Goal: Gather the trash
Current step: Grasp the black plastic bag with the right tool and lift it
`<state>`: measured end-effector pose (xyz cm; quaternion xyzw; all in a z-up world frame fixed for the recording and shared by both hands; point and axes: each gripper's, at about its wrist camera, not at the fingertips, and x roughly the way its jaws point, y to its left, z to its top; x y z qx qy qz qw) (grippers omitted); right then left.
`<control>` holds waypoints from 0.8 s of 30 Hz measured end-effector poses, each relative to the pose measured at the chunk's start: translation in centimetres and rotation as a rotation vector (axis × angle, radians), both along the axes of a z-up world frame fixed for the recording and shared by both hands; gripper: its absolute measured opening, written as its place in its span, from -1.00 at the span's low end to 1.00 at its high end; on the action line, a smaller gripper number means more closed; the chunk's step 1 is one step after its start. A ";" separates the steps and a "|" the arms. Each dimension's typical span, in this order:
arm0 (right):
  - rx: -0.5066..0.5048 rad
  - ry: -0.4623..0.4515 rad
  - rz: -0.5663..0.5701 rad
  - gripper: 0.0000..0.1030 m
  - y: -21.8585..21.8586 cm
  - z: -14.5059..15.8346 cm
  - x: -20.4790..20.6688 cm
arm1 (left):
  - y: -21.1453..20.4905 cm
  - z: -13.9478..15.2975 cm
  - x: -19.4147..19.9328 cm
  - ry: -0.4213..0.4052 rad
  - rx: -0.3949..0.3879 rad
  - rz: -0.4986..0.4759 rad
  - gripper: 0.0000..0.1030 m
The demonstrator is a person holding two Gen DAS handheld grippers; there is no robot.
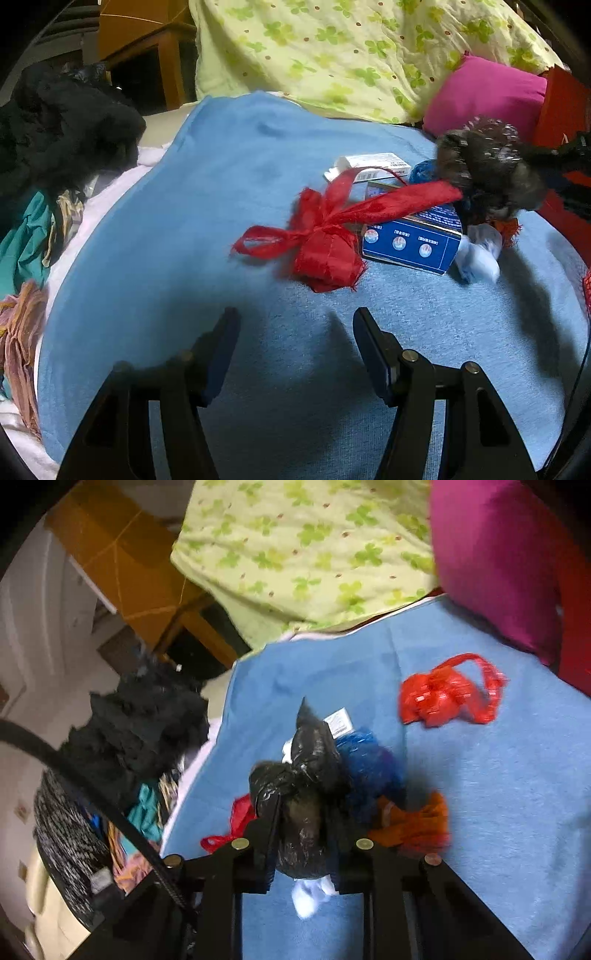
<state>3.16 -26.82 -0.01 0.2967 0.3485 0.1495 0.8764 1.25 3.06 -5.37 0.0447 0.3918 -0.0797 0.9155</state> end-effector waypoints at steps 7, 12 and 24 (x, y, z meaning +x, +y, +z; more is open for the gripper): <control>-0.115 0.043 -0.116 -0.55 -3.3 0.3 -1.2 | 0.2 0.2 0.0 -0.010 -0.007 0.015 0.25; -0.050 0.100 -0.090 0.36 -4.4 -0.2 -1.2 | 0.6 0.4 0.2 -0.016 -0.020 0.019 0.25; -0.161 0.219 0.096 0.76 0.0 -2.9 -2.4 | 1.2 0.7 1.3 -0.034 -0.061 0.040 0.31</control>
